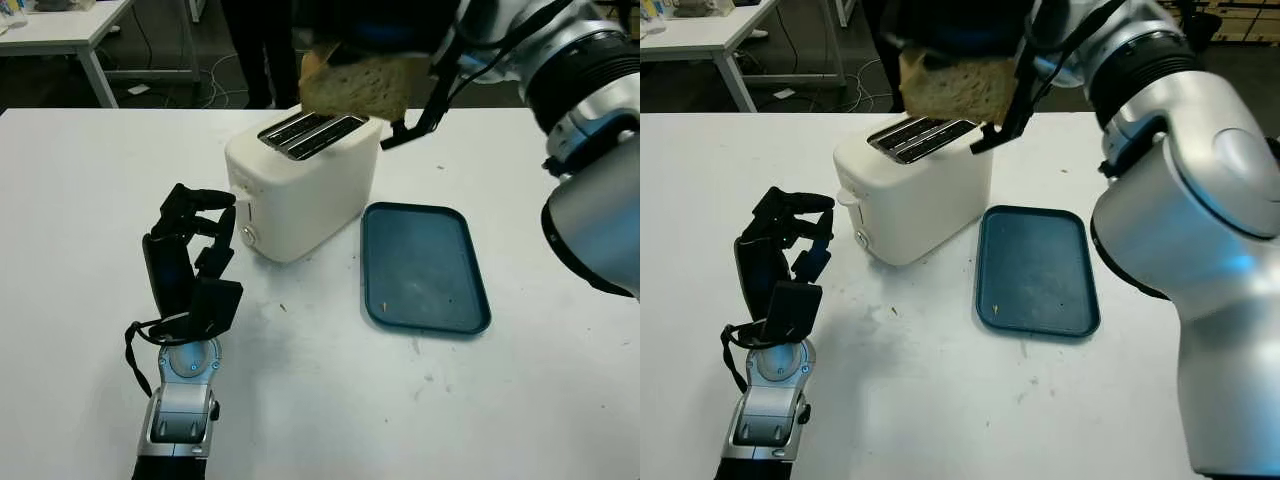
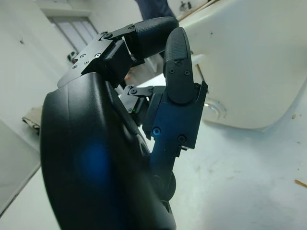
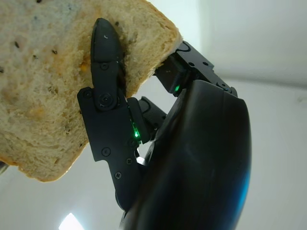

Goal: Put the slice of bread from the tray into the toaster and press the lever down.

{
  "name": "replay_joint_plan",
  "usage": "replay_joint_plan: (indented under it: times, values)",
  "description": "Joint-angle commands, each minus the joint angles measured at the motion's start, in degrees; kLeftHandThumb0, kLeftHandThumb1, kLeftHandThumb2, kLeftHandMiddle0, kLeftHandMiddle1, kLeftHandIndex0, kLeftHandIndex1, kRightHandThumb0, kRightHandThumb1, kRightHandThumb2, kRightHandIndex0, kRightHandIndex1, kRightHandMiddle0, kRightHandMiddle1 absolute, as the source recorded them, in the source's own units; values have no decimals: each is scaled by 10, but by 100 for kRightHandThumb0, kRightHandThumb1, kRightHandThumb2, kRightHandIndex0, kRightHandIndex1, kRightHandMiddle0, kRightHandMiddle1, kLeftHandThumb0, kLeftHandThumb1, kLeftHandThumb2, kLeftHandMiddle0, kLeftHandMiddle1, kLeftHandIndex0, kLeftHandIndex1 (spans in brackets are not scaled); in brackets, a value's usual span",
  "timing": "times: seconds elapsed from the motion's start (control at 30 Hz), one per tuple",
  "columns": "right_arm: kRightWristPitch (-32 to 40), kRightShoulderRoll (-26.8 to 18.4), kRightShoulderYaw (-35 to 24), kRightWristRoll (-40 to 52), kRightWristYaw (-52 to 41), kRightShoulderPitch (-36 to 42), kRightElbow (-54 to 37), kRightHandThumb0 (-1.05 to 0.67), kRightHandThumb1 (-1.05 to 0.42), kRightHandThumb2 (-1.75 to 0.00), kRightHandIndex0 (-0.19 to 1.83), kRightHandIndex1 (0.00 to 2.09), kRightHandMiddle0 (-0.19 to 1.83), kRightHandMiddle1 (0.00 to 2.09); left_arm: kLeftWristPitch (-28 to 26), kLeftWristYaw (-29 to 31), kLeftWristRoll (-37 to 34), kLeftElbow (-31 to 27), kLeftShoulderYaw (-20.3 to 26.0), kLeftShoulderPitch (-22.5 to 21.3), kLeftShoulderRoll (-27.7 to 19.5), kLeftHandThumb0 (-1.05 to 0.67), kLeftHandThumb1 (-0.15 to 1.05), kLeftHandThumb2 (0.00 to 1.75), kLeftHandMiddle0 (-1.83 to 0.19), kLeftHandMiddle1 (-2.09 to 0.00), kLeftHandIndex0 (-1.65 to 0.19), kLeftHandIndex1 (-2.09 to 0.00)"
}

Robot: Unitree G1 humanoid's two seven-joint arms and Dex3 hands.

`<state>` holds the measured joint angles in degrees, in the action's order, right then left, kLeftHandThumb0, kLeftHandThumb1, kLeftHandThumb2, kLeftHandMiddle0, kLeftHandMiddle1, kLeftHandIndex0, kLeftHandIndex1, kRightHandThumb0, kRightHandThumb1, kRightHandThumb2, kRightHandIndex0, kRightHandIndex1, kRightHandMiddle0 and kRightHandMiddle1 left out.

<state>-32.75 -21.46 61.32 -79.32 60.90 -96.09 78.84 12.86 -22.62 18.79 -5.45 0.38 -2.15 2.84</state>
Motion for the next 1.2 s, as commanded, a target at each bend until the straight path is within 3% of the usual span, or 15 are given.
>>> replay_joint_plan:
  times: [0.0, 0.27, 0.37, 0.47, 0.6, 0.77, 0.87, 0.9, 0.93, 0.97, 1.03, 1.17]
  values:
    - [13, 9, 16, -11, 16, -9, 5, -61, -92, -57, 111, 175, 87, 174, 8, -7, 7, -2, 0, 4, 3, -46, 92, 35, -63, -156, -61, -123]
    - [7, 23, 52, -25, 31, -2, 9, -60, -92, -62, 111, 175, 86, 175, -5, -16, 13, -11, -2, 7, 6, -45, 92, 35, -62, -153, -61, -121]
    - [27, 28, 77, -44, 44, -1, 10, -61, -92, -59, 114, 175, 84, 174, -4, -21, 15, -9, -2, 6, 5, -46, 92, 35, -63, -154, -62, -121]
    - [32, 31, 95, -57, 55, 1, 11, -61, -92, -42, 114, 175, 86, 167, 0, -23, 16, -8, -3, 6, 6, -45, 92, 34, -65, -154, -63, -121]
    - [50, 35, 126, -78, 73, 1, 11, -59, -92, -56, 112, 175, 84, 167, -7, -25, 23, -12, -5, 10, 9, -45, 92, 34, -65, -153, -63, -120]
    - [69, 42, 150, -95, 81, 2, 13, -59, -92, -60, 110, 175, 82, 161, -7, -31, 28, -13, -8, 11, 11, -45, 92, 34, -65, -154, -63, -121]
    - [78, 48, 166, -105, 80, 1, 14, -58, -92, -62, 109, 175, 79, 148, -3, -35, 26, -10, -10, 11, 13, -44, 92, 33, -65, -154, -63, -120]
    - [87, 51, 173, -110, 76, 1, 14, -58, -92, -64, 108, 175, 79, 138, 1, -36, 24, -9, -11, 11, 13, -44, 92, 33, -66, -154, -63, -120]
    - [91, 55, 176, -111, 80, 1, 14, -58, -92, -67, 107, 161, 83, 120, 1, -37, 23, -10, -12, 12, 14, -44, 92, 33, -65, -154, -63, -120]
    - [93, 59, 178, -112, 86, 2, 14, -59, -92, -66, 107, 160, 85, 120, -2, -38, 25, -11, -13, 12, 15, -44, 92, 33, -65, -154, -63, -120]
    - [79, 65, 178, -107, 92, 2, 14, -59, -92, -64, 105, 168, 81, 147, -5, -41, 24, -12, -14, 12, 19, -45, 92, 32, -64, -153, -63, -120]
    - [71, 81, 176, -101, 94, 1, 15, -61, -92, -66, 103, 174, 72, 172, -7, -45, 28, -14, -18, 14, 18, -45, 92, 33, -63, -151, -62, -120]
